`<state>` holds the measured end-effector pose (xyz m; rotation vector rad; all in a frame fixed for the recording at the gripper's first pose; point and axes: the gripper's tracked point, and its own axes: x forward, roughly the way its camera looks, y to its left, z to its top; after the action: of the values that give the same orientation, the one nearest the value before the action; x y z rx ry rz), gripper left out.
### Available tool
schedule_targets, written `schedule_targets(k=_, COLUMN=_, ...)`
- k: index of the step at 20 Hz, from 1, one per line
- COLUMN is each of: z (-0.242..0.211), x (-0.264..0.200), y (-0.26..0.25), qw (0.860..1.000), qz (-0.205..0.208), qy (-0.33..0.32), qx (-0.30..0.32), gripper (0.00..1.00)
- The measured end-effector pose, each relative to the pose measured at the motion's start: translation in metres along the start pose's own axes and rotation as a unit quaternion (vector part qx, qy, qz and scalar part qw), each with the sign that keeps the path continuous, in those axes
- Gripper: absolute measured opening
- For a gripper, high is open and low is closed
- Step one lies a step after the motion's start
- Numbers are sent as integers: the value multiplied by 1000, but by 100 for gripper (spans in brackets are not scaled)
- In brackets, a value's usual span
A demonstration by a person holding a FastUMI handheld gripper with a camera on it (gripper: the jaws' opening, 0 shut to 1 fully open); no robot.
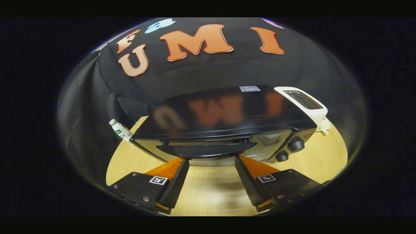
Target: Open the toaster oven, put the food inside, and close the toaster oven door.
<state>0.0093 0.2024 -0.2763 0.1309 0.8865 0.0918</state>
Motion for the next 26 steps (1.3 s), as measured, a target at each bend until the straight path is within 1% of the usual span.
schedule_targets(k=2, z=-2, x=-11, y=3, qw=1000, qz=9, qy=-2, qx=-6, gripper=84)
schedule_targets(k=6, z=11, x=-41, y=6, qw=998, qz=25, qy=-47, qx=-15, gripper=85)
schedule_targets(k=8, z=24, x=-57, y=2, qw=997, qz=29, qy=-72, qx=-18, gripper=85)
schedule_targets(k=12, z=58, x=-92, y=-12, qw=990, qz=24, qy=-132, qx=-35, gripper=87)
schedule_targets(k=15, z=88, x=-120, y=-18, qw=982, qz=24, qy=-181, qx=-41, gripper=90)
schedule_targets(k=18, z=116, x=-148, y=-26, qw=971, qz=21, qy=-231, qx=-54, gripper=92)
schedule_targets(k=19, z=126, x=-157, y=-30, qw=967, qz=18, qy=-245, qx=-59, gripper=94)
schedule_targets(k=26, z=171, x=-213, y=-57, qw=945, qz=3, qy=-321, qx=-57, gripper=96)
